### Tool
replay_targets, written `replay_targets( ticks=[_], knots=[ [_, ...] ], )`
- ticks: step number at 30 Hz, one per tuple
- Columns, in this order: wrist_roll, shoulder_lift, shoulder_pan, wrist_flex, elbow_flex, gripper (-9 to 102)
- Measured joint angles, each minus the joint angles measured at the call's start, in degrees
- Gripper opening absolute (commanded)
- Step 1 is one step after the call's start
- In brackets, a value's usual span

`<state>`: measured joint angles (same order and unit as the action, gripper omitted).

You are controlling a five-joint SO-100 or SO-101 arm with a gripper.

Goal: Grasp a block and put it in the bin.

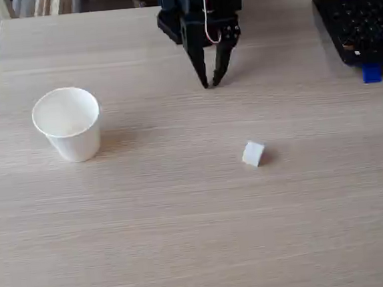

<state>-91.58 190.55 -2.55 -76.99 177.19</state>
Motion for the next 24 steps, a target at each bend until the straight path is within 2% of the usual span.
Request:
replay_targets(
  ticks=[10,14,24],
  knots=[
    [0.0,0.0,0.0,0.0,0.0,8],
    [0.0,0.0,0.0,0.0,0.0,0],
    [0.0,0.0,0.0,0.0,0.0,0]
  ],
)
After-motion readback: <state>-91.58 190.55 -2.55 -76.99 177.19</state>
